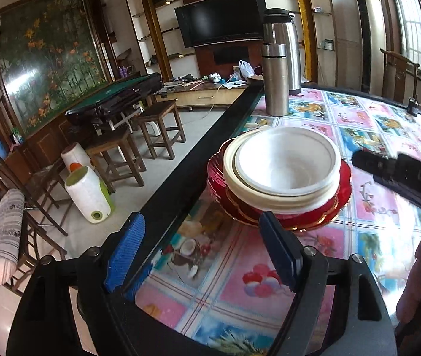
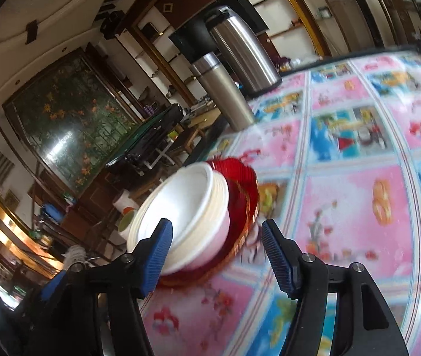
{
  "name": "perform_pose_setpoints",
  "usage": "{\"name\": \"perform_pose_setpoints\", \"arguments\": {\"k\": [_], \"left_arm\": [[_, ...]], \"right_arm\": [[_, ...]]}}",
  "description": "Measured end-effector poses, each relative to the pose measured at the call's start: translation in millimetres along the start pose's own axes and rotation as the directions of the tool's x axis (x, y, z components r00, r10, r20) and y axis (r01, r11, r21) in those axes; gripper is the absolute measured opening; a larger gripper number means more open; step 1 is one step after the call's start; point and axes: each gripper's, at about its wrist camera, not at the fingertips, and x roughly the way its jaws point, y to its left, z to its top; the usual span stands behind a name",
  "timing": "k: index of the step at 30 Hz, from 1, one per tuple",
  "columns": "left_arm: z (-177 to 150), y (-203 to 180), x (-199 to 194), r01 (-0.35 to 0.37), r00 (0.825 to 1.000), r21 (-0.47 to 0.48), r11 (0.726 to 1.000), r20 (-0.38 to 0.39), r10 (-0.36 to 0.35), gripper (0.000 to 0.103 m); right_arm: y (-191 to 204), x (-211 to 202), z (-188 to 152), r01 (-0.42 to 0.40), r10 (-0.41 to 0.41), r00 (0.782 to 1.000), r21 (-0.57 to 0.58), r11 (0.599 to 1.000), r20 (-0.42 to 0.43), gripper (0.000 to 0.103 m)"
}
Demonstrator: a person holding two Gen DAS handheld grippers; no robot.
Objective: Organize plates and bowls
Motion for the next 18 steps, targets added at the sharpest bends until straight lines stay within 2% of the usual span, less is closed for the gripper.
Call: {"name": "perform_pose_setpoints", "arguments": {"k": [5,10,15,18], "left_arm": [[-6.1,5.7,-5.5,0.052,0.999,-0.041,0.998,-0.004,-0.052,0.080],[-14.0,7.0,-11.8,0.109,0.994,-0.053,0.993,-0.007,-0.109,0.080],[-18.5,10.2,-22.0,0.124,0.992,-0.064,0.990,0.007,-0.124,0.080],[-22.2,14.2,-29.7,0.129,0.991,-0.075,0.989,0.024,-0.128,0.080]], "right_arm": [[-8.0,-20.2,-18.2,-0.041,0.041,0.999,0.021,0.999,-0.005,0.067],[11.0,-41.9,-31.8,-0.082,0.086,0.995,-0.074,0.994,0.051,0.068],[43.2,-67.0,-60.9,-0.028,0.053,0.990,-0.182,0.983,0.133,0.077],[60.4,-73.5,-80.6,0.052,-0.018,0.988,-0.225,0.973,0.151,0.079]]}}
